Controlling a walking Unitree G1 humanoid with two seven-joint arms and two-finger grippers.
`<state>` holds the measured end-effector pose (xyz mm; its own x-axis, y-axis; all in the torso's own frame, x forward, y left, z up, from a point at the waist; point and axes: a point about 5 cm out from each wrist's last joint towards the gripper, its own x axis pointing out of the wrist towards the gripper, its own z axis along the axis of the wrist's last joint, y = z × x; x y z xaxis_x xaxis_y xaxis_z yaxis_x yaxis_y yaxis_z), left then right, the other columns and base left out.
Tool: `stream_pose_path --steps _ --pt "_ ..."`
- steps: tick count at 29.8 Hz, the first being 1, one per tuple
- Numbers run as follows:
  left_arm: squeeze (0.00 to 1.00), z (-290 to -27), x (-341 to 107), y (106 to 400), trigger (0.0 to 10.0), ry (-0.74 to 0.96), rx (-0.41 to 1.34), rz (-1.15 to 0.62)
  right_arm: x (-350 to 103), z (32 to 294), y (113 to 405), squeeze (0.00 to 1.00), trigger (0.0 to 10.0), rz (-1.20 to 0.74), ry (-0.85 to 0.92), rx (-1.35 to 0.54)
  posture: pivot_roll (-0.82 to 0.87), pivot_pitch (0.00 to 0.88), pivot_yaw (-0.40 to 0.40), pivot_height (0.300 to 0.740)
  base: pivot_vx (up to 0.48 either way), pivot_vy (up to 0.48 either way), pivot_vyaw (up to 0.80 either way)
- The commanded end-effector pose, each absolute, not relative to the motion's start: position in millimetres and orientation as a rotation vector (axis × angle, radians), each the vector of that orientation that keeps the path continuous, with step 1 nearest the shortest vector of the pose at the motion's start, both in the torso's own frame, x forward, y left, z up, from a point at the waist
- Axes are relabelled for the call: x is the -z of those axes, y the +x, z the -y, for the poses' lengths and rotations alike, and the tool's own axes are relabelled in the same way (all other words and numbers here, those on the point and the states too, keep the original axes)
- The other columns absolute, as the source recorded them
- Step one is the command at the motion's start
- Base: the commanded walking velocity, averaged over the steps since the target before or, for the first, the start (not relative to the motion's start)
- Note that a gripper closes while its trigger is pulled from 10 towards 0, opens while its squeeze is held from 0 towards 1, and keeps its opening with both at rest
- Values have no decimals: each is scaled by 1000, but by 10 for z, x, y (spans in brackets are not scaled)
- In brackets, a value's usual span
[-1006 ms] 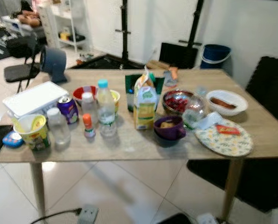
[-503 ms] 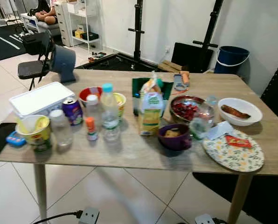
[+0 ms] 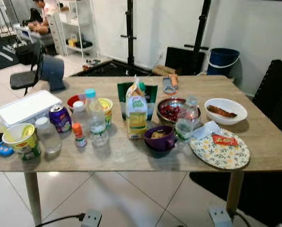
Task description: Restocking fridge
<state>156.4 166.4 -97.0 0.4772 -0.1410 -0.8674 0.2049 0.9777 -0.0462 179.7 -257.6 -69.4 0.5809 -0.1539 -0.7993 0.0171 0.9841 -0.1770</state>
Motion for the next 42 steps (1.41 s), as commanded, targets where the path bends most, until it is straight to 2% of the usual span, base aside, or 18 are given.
stream_pose_path --steps 1,4,18,19,20,22,23,24,31,35,42 --pt "0 -1653 970 1563 10000 58 214 -1051 604 2622 1912 1000 10000 -870 -87 92 -87 0 9 740 0 0 0" --pt "0 -1638 974 1556 10000 55 219 -1052 484 2646 2047 1000 10000 -771 13 11 -98 0 10 740 0 0 0" --pt "0 -1621 983 1532 10000 56 233 -1058 156 2649 2218 1000 10000 -584 179 -421 -116 0 16 740 0 0 0" --pt "0 -1626 984 1528 10000 59 235 -1059 27 2654 2255 733 10000 -527 209 -542 -119 0 17 740 0 0 0" --pt "0 -1628 985 1526 10000 60 236 -1060 -90 2654 2277 169 10000 -484 223 -642 -120 0 17 740 0 0 0" --pt "0 -1628 985 1526 10000 60 236 -1060 -90 2654 2277 169 10000 -484 223 -642 -120 0 17 740 0 0 0" --pt "0 -1630 985 1525 10000 62 238 -1061 -211 2652 2293 0 10000 -449 221 -728 -121 0 17 740 0 0 0" --pt "0 -1629 985 1525 10000 63 240 -1061 -335 2646 2297 0 10000 -418 207 -802 -121 0 16 740 0 0 0" --pt "0 -1625 986 1523 10000 65 244 -1062 -701 2569 2218 0 10000 -339 159 -999 -123 0 15 740 0 0 0" --pt "0 -1637 990 1510 10000 70 247 -1066 -1068 2480 2183 0 10000 -208 157 -1111 -127 0 21 740 0 0 0" --pt "0 -1654 990 1508 10000 78 250 -1068 -1597 2417 2360 0 10000 23 70 -1037 -127 0 28 740 0 0 0"
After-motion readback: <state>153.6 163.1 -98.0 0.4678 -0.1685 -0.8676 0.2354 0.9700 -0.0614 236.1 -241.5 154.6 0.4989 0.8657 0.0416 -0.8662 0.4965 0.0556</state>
